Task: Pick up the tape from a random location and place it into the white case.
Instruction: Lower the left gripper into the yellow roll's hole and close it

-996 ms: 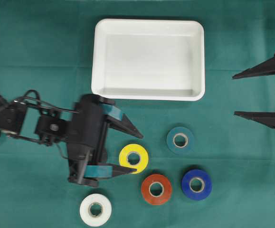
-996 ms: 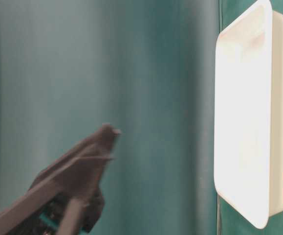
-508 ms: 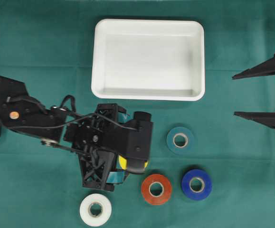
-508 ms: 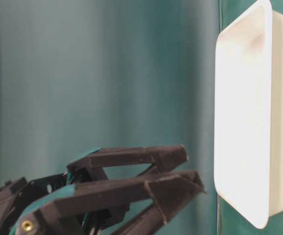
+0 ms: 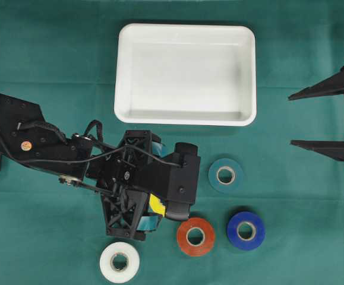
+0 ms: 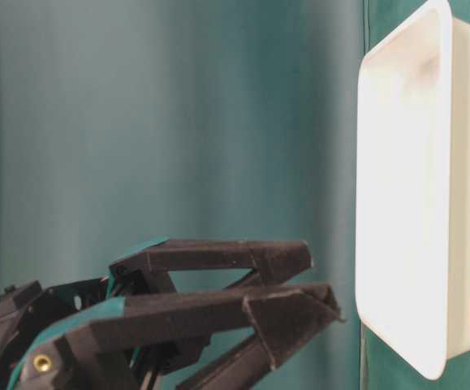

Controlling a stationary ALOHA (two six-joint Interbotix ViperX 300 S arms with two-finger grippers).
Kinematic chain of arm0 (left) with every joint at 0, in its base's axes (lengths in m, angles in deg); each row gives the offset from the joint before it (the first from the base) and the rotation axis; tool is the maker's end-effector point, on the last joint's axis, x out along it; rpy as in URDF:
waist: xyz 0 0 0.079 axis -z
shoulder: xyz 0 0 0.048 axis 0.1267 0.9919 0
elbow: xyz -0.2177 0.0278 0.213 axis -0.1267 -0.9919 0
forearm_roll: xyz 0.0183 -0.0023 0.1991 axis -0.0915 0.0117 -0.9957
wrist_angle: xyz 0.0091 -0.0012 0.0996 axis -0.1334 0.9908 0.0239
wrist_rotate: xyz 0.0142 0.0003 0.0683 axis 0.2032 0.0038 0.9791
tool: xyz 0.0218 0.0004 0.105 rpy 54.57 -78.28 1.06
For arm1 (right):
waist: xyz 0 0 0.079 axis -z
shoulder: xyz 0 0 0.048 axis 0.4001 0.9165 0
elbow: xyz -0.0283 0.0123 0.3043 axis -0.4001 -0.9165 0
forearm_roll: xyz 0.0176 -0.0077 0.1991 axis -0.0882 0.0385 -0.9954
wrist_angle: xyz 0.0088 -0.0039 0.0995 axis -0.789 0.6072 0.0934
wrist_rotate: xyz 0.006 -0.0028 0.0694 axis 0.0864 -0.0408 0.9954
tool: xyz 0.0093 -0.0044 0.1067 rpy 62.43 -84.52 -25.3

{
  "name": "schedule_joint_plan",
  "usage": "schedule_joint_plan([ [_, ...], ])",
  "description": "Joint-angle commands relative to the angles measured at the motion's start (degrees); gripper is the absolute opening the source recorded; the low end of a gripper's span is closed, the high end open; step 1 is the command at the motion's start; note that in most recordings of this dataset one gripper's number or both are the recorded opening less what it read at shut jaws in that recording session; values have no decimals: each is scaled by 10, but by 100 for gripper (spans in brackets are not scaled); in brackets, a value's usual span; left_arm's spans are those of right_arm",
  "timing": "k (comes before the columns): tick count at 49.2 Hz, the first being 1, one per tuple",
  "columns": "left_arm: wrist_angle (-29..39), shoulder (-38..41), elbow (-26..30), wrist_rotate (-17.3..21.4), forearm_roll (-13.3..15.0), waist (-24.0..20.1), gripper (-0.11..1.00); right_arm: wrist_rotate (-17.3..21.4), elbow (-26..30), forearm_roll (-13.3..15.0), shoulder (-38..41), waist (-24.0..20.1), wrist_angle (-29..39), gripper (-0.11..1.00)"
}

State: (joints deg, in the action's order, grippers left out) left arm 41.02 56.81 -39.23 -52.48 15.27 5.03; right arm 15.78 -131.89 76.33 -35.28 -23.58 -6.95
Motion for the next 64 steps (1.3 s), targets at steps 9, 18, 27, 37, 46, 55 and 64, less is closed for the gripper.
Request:
schedule_joint_plan([
  [9,-6,-8,14,0,-2,5,93,1,15,1,5,1,-3,90],
  [18,-9,-8,13,1,-2,5,93,1,15,1,5,1,-3,90],
  [27,-11,-9,11,1,-2,5,93,1,15,1,6,1,-3,90],
  [37,-20,-8,9,1,-3,5,93,1,15,1,6,1,-3,90],
  [46,-48,3,-11,0,-4,6,93,1,16,1,6,1,-3,90],
  [55,-82,14,-40,1,-4,6,93,1,19,1,6,1,-2,90],
  [64,-138,33,-71,1,-4,6,93,0,25,1,7,1,13,90],
])
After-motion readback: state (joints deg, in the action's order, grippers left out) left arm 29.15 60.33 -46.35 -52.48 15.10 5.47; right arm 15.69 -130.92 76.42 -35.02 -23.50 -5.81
